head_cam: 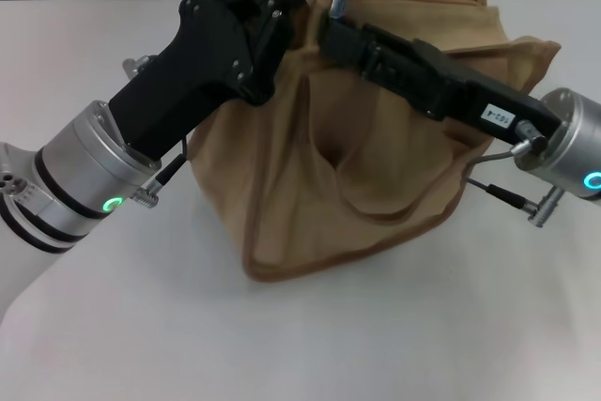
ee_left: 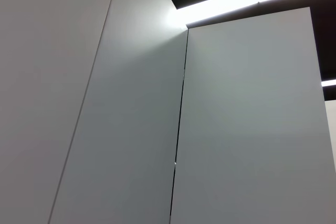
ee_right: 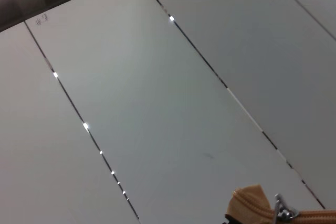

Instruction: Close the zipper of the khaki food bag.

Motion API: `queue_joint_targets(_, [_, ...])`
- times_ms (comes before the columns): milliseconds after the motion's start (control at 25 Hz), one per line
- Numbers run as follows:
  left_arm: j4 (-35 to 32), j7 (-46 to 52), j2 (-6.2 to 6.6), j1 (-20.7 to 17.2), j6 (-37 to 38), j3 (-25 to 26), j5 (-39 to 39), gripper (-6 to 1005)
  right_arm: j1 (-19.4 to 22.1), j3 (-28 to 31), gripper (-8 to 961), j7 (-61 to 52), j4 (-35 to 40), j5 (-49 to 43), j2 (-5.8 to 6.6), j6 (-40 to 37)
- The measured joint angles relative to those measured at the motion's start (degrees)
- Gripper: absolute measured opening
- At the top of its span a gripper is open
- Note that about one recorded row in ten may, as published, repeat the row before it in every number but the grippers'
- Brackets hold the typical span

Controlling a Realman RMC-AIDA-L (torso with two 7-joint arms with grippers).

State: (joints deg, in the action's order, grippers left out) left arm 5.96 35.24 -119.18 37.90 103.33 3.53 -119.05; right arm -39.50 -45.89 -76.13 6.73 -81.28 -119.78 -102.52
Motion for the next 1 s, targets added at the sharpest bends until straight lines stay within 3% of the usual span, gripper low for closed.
queue_joint_targets(360, [0.0,-0.6,0.0,0.2,0.9,0.0,0.0,98,1.8,1.6,448,0.1,0.4,0.1,-0.03,-1.3])
queue_joint_targets(760, [0.6,-0.8,0.01,0.3,0.7,-0.1,0.0,102,-0.9,1.0,450,-0.2,0.5,-0.3,0.03,-1.2])
queue_joint_targets(1000, [0.8,-2.2,-0.01,0.3,0.3,0.1,-1.0,105,-0.7,1.0,448,0.0,0.6,-0.4,0.08,-5.7])
